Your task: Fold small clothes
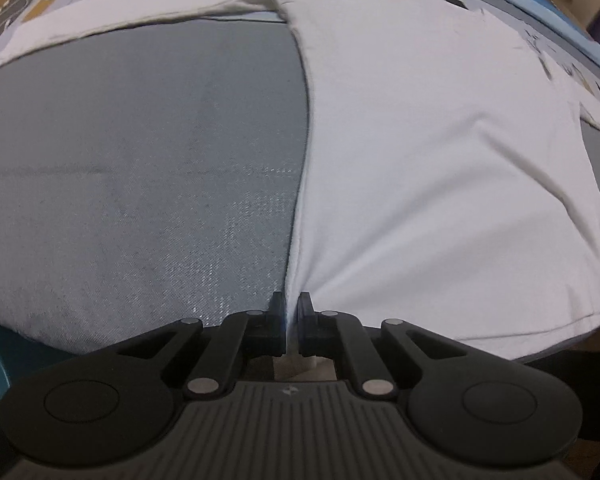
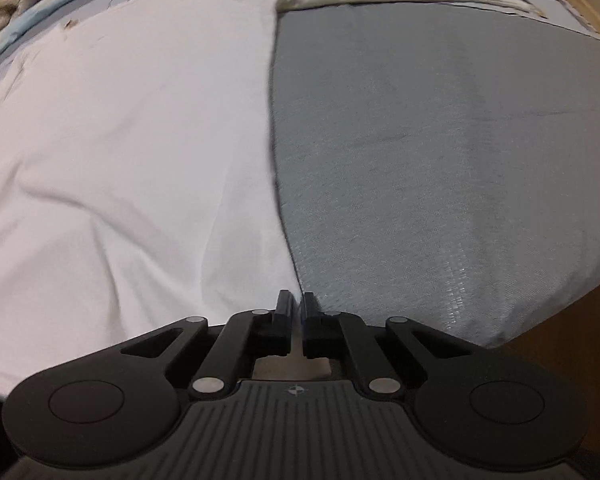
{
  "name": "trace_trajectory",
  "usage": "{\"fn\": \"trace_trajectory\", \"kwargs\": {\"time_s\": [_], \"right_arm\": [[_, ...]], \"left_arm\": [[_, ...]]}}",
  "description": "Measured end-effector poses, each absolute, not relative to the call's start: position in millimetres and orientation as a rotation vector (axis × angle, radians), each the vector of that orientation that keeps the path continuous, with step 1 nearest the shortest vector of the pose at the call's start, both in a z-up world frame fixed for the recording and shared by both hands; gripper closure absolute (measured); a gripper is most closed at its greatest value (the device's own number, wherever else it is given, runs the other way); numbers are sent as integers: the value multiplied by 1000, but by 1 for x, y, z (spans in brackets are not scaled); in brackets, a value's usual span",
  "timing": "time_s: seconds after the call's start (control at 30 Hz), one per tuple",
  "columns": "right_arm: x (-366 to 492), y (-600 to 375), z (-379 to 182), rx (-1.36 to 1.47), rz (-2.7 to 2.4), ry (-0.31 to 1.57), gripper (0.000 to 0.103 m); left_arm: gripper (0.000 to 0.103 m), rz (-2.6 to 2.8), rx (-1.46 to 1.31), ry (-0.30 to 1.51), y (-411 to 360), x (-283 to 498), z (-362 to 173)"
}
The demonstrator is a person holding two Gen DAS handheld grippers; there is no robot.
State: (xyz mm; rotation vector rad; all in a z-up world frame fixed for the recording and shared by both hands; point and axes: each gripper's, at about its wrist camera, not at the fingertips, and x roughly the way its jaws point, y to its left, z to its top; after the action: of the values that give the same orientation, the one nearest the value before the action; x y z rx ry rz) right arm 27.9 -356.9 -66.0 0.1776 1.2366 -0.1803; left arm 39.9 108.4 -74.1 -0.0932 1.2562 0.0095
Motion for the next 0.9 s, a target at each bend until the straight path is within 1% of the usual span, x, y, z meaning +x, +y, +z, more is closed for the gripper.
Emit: {"fn": "trace_trajectory", "kwargs": {"time_s": [0.07,0.13,0.2,0.23,0.3,0.37,0.4,0.43,0.47,0.5,0.53,0.57,0.63,0.7,0.77,0.8,0.83,0.87,0.9], "right_arm": [[29,-361,-58,126,-271,1189,102],[28,-363,-58,126,-293,1191,102],[25,-358,-61,109,-285,1199,101],[24,-359,-61,105,-282,1186,100],[29,-362,-57,142,-269,1155,98],[24,-365,-56,207,-232,1155,75],[23,-365,-58,219,-222,1168,58],[23,-362,-62,206,-221,1192,57],[24,-357,-66,181,-216,1224,57],[24,-353,-70,153,-208,1247,64],[23,-350,-68,133,-200,1243,99],[23,-350,-65,127,-200,1227,99],[22,-352,-54,128,-223,1161,100],[23,-357,-55,120,-268,1175,100],[26,-357,-65,115,-283,1222,99],[26,-353,-64,74,-304,1209,95],[26,-350,-60,39,-323,1178,93],[24,-346,-54,9,-334,1128,89],[24,-341,-45,-10,-330,1072,80]], "left_arm": [[97,-15,-107,1263,107,40,-72],[96,-12,-101,1275,106,40,-73],[93,-9,-95,1287,106,42,-74],[90,-10,-93,1288,106,41,-74],[88,-15,-93,1287,106,41,-73],[88,-9,-91,1294,107,41,-75],[89,-7,-93,1294,108,41,-75],[96,-9,-97,1282,105,52,-79],[97,-7,-105,1247,103,50,-72],[98,-2,-103,1200,103,49,-64],[98,0,-85,1166,103,47,-57],[98,7,-65,1165,102,47,-56],[98,21,-75,1250,105,48,-70],[97,24,-60,1294,103,50,-77],[96,26,-15,1252,99,45,-71],[95,29,1,1213,97,45,-66],[89,19,13,1170,94,44,-59],[78,-1,17,1139,90,43,-54],[75,-28,17,1113,85,43,-49]]}}
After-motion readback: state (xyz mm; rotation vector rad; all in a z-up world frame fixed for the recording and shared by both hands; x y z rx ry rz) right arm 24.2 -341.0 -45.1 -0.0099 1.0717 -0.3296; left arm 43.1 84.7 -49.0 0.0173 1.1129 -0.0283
